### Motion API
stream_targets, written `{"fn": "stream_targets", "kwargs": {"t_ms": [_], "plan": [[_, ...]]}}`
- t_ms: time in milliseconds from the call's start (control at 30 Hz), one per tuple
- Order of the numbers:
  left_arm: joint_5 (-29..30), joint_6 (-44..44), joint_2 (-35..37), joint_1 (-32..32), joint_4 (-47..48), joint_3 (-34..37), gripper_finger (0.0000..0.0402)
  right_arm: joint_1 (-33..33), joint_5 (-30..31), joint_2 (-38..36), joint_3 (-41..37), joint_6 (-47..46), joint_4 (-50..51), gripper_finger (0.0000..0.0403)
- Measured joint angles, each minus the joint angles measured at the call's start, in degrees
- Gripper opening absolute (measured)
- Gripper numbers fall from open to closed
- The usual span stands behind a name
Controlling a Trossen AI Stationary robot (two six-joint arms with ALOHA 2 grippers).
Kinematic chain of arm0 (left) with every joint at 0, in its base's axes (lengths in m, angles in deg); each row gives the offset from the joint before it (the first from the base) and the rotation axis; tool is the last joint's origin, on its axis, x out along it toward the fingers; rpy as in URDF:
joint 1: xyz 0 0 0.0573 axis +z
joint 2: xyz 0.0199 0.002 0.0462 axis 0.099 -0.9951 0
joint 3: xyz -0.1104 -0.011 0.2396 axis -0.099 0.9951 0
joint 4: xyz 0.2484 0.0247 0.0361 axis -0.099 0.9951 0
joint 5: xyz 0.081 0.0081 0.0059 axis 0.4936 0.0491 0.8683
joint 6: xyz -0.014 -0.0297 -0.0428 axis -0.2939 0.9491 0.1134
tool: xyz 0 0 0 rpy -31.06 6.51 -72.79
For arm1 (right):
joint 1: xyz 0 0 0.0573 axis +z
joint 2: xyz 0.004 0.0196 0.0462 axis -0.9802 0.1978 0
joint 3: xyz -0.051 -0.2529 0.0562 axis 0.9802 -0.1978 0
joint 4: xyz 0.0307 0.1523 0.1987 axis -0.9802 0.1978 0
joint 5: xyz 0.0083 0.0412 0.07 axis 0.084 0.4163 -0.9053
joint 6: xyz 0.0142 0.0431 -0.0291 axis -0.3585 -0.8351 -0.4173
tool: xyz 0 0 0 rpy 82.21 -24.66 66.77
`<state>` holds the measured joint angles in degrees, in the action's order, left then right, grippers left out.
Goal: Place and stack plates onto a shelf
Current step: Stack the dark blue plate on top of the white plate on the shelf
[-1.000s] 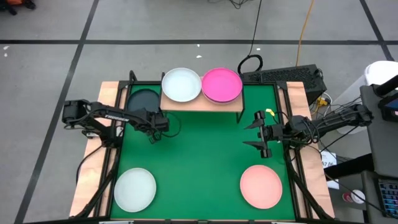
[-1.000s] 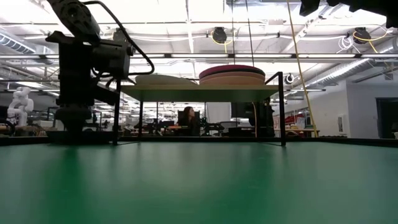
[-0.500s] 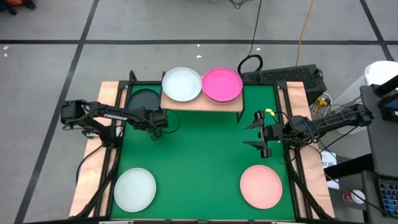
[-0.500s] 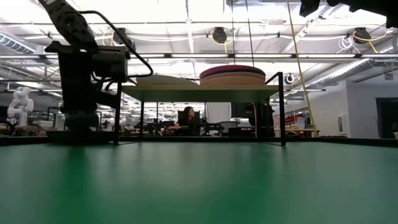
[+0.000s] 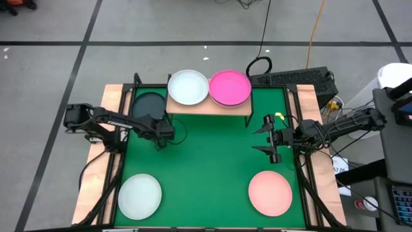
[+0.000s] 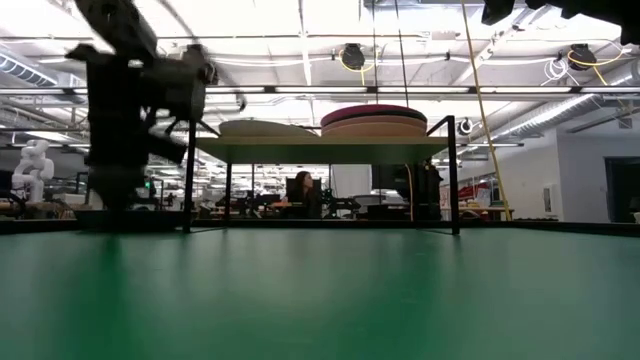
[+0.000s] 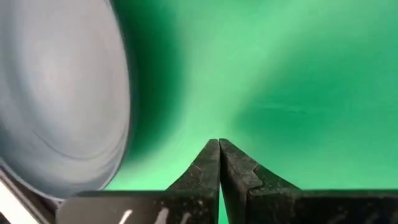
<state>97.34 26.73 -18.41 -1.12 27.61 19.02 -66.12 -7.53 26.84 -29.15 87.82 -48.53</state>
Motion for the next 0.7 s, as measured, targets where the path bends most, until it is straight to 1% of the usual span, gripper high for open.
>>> {"fn": "stream_targets", "kwargs": {"t_ms": [133, 233, 333, 400, 467, 700], "plan": [[1.3, 3.1, 0.0, -5.5, 8.0, -4.9, 0.0002, 0.0, 0.0, 0.0, 0.0, 0.2, -0.4, 0.0222], [1.9, 3.4, 0.1, -8.5, 9.1, -7.7, 0.0002, 0.0, 0.0, 0.0, 0.0, 0.4, -0.4, 0.0222], [2.7, 1.9, 0.1, -9.7, 7.4, -7.6, 0.0005, 0.0, 0.0, 0.0, 0.0, 0.1, -0.4, 0.0222], [3.8, 0.7, 0.1, -9.2, 5.7, -6.3, 0.0014, 0.0, 0.0, 0.0, 0.0, -0.5, -0.4, 0.0222], [4.0, -0.5, 0.1, -7.9, 4.1, -4.3, 0.0033, 0.0, -0.2, 0.0, 0.0, -0.9, -0.3, 0.0222], [4.0, -2.9, 0.1, -1.8, -1.4, 2.1, 0.0118, 0.0, -0.3, 0.0, 0.0, -0.9, -0.3, 0.0222]]}}
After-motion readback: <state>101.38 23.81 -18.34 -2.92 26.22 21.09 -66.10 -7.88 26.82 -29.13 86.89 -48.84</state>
